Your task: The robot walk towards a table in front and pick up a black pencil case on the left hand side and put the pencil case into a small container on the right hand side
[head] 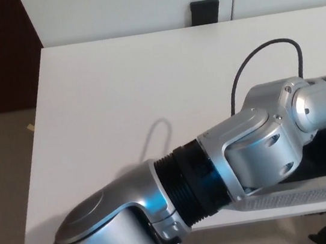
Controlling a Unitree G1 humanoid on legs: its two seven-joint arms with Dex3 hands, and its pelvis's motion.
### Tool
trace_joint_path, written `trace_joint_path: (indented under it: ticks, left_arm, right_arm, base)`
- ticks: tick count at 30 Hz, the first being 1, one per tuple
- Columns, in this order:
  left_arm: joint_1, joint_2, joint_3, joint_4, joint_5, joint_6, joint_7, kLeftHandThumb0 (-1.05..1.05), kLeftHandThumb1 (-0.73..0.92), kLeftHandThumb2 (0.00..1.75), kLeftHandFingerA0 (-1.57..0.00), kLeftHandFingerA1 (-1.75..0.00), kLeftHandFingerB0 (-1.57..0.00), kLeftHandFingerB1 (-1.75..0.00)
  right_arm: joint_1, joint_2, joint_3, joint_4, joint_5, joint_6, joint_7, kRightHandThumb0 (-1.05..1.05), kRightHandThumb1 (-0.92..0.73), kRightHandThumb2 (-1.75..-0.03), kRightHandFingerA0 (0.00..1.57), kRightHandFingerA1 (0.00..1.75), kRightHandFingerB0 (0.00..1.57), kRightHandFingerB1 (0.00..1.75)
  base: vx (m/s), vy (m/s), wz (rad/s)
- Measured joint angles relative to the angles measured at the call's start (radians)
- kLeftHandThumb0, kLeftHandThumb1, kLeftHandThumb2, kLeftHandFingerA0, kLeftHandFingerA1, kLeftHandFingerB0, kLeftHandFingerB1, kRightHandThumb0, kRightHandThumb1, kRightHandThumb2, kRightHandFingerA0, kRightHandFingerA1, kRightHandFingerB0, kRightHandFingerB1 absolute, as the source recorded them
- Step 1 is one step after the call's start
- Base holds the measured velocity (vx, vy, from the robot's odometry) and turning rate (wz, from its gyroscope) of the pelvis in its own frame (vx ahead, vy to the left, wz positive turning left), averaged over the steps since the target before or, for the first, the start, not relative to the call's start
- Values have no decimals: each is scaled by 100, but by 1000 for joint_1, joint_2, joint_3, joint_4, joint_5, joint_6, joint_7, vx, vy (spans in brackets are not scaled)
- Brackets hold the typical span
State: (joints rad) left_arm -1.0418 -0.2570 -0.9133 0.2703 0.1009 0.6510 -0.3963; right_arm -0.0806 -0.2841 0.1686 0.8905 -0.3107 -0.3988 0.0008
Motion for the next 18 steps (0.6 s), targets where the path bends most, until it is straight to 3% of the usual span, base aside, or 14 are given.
trace_joint_path:
  ticks: [6,7,8,9,10,11,12,13,14,15,16,17,18]
  left_arm:
    - [-4,0,1,-13,3,-3,-9,-92,92,143,-157,-175,0,0]
    - [-16,1,-13,-13,15,-6,-12,-97,33,71,0,0,0,0]
    - [-25,1,-18,-13,21,-9,-14,-97,33,71,0,0,0,0]
    - [-29,3,-18,-14,22,-9,-14,-91,33,67,0,0,0,0]
    - [-34,2,-18,-13,25,-9,-17,-85,33,62,0,0,0,0]
    - [-45,1,-16,-11,29,-9,-22,-66,30,58,0,0,0,0]
    - [-58,-1,-7,-6,32,-10,-30,-66,30,58,0,0,0,0]
    - [-62,0,1,-4,33,-10,-33,-62,30,57,0,0,0,0]
    - [-63,-1,11,0,32,-12,-38,-62,32,51,0,0,0,0]
    - [-71,-2,30,12,32,-21,-50,-61,30,56,0,0,0,0]
    - [-81,-1,42,19,32,-29,-59,-61,30,56,0,0,0,0]
    - [-84,0,45,19,33,-32,-59,-65,29,56,0,0,0,0]
    - [-90,0,47,23,34,-36,-65,-63,30,56,0,0,0,0]
  right_arm:
    - [0,-1,1,-1,-1,0,0,-47,-63,-63,78,47,58,41]
    - [0,-2,1,-1,-1,0,0,1,-53,-54,85,73,64,63]
    - [0,-2,1,-1,-1,-1,0,1,-53,-54,85,73,64,63]
    - [4,-2,0,-1,-2,-13,-3,-37,-69,-61,61,46,50,41]
    - [23,-11,0,-26,-5,-28,-7,-37,-69,-61,61,46,50,41]
    - [41,-23,3,-56,-10,-27,-6,56,-35,-69,101,88,88,80]
    - [58,-38,5,-84,-16,-24,-5,56,-35,-69,101,88,88,80]
    - [59,-38,2,-73,-16,-38,-6,-23,-57,-56,87,58,70,52]
    - [57,-37,-4,-63,-13,-53,-7,-23,-57,-56,87,58,70,52]
    - [52,-35,-10,-52,-9,-62,-7,44,-27,-76,107,95,79,79]
    - [49,-34,-14,-39,-7,-70,-7,44,-27,-76,107,95,79,79]
    - [48,-33,-16,-28,-6,-83,-8,-48,-63,-60,68,41,58,38]
    - [43,-31,-19,-16,-4,-93,-8,-36,-60,-59,67,42,57,40]
  base:
    - [0,0,0]
    - [0,0,0]
    - [0,0,0]
    - [0,0,0]
    - [0,0,0]
    - [0,0,0]
    - [0,0,0]
    - [0,0,0]
    - [0,0,0]
    - [0,0,0]
    - [0,0,0]
    - [0,0,0]
    - [0,0,0]
